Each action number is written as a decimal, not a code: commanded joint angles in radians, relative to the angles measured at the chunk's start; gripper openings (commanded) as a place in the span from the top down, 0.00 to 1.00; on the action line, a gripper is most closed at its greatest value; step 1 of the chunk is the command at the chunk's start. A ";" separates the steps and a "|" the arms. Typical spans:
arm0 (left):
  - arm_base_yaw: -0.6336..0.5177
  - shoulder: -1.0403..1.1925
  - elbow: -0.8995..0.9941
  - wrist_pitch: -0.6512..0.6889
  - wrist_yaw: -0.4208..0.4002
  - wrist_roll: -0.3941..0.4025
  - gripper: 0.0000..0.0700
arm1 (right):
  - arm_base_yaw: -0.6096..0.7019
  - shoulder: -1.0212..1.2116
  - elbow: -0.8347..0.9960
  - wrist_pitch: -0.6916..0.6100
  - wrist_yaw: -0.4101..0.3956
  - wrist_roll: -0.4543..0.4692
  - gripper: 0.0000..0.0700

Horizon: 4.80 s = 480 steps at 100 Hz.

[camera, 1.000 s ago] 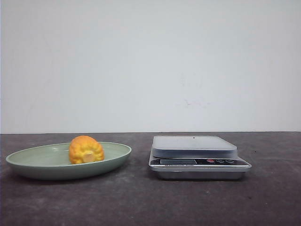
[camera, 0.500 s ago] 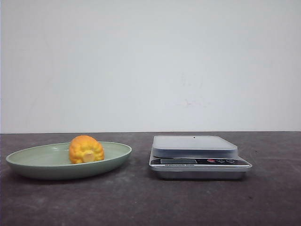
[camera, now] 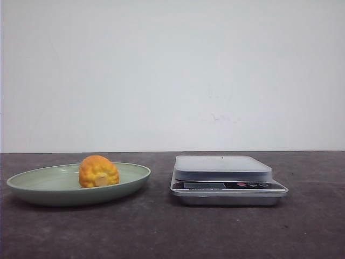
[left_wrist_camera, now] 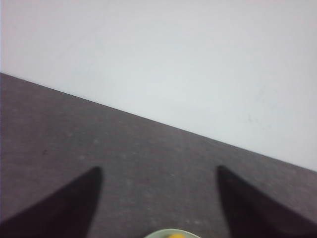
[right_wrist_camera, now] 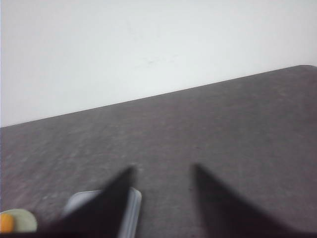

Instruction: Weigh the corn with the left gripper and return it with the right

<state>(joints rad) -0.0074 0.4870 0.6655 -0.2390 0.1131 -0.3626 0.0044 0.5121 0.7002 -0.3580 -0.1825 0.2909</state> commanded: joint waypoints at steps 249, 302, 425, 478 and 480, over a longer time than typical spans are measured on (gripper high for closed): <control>-0.747 1.169 0.709 -0.156 -0.133 -0.029 0.99 | 0.077 0.139 0.166 -0.100 -0.082 -0.067 0.31; -0.786 1.524 0.949 -0.221 -0.132 -0.129 0.99 | 0.077 0.139 0.166 -0.129 -0.081 -0.076 0.31; -0.541 0.682 1.026 -0.523 -0.428 0.227 0.21 | 0.141 0.180 0.166 -0.151 -0.110 -0.089 0.31; -0.427 0.106 1.015 -1.113 -0.622 0.058 0.21 | 0.385 0.552 0.166 0.045 -0.057 -0.030 0.30; -0.427 0.091 1.011 -1.130 -0.622 0.048 0.22 | 0.395 0.569 0.166 0.057 -0.050 -0.027 0.28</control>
<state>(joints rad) -0.4320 0.6094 1.6672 -1.3350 -0.5026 -0.2367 0.3714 1.0317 0.8482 -0.3393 -0.2516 0.2344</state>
